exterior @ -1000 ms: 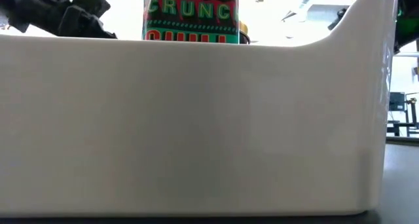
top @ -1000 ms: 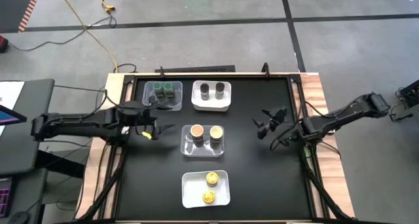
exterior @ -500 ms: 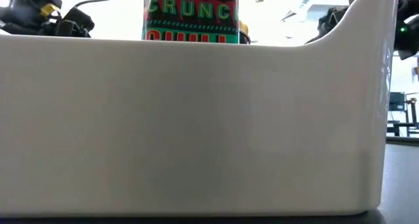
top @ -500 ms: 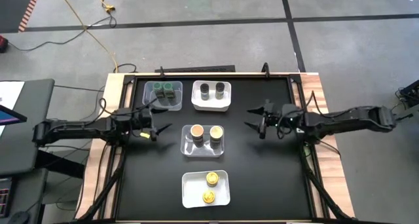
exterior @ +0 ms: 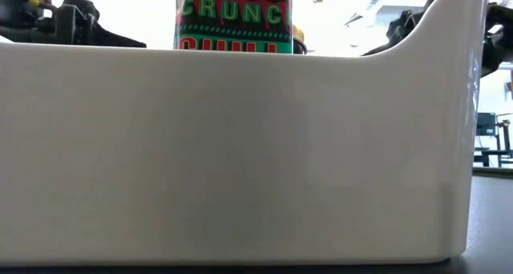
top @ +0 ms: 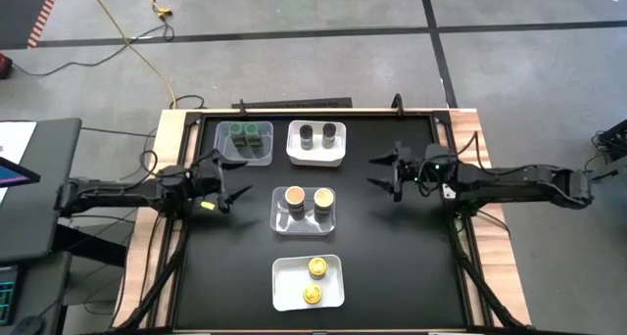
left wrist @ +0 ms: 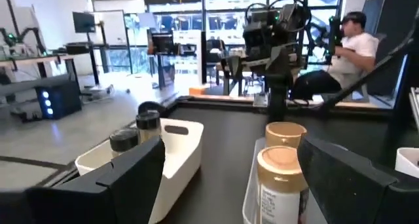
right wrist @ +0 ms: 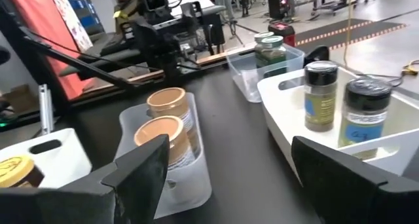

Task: Sort spices by type
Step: Return to Home Position

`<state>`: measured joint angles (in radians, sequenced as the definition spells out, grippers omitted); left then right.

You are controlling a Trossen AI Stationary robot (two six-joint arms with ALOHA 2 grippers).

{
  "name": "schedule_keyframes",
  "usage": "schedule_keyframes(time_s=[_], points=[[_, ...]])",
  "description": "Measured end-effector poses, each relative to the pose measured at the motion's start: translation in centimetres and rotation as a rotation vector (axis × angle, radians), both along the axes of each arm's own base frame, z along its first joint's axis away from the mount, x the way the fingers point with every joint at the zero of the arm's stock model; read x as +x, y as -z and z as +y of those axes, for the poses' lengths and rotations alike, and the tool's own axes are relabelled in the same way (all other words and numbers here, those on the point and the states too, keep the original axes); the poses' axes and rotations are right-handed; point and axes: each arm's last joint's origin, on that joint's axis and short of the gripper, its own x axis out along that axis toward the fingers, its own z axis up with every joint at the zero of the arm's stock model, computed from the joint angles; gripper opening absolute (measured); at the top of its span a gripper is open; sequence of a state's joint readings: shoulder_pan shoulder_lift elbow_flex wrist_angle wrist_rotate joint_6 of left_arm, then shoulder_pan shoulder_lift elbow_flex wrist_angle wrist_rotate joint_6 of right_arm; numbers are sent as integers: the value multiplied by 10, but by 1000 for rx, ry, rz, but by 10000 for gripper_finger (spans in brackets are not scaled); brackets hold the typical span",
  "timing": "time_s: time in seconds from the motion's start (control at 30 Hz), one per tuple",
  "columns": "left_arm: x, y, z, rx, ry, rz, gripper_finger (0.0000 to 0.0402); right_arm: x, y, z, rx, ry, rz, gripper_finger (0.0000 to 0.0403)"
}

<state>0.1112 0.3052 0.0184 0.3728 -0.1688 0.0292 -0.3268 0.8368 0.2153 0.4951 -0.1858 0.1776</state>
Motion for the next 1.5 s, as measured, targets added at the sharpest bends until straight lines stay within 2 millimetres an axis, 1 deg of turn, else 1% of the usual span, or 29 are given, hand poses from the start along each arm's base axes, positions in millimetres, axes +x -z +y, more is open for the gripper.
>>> schedule_keyframes(time_s=[0.13, 0.3, 0.47, 0.7, 0.9, 0.97, 1.03, 1.1, 1.17, 1.27, 1.4, 1.5], points=[[-8, -7, -2, 30, 25, -1, 334, -1, 0, -3, -6, 0, -4, 348], [-23, -6, -5, -2, 102, 29, 334, -3, -1, -5, -2, -113, -9, 348], [-20, -2, -6, -18, 134, 74, 334, -5, -2, -7, -16, -196, -24, 348], [-18, 4, -6, -126, 136, 120, 334, -10, -5, -8, -46, -319, -55, 348], [-18, 5, -6, -134, 133, 126, 334, -14, -6, -9, -63, -467, -72, 348], [-18, 5, -6, -133, 132, 127, 334, -16, -2, -9, -52, -494, -70, 348], [-18, 5, -6, -133, 132, 124, 334, -19, 5, -6, -6, -486, -50, 348], [-18, 5, -6, -133, 132, 122, 334, -21, 11, -2, 40, -406, -37, 348], [-18, 4, -6, -131, 132, 113, 334, -21, 15, 5, 40, -322, -37, 348], [-18, 4, -6, -130, 132, 110, 334, -23, 16, 16, 9, -245, -60, 348], [-18, 4, -6, -130, 132, 109, 334, -28, 13, 32, -28, -236, -99, 348], [-18, 3, -6, -130, 132, 109, 334, -35, 20, 40, -32, -255, -90, 348]])
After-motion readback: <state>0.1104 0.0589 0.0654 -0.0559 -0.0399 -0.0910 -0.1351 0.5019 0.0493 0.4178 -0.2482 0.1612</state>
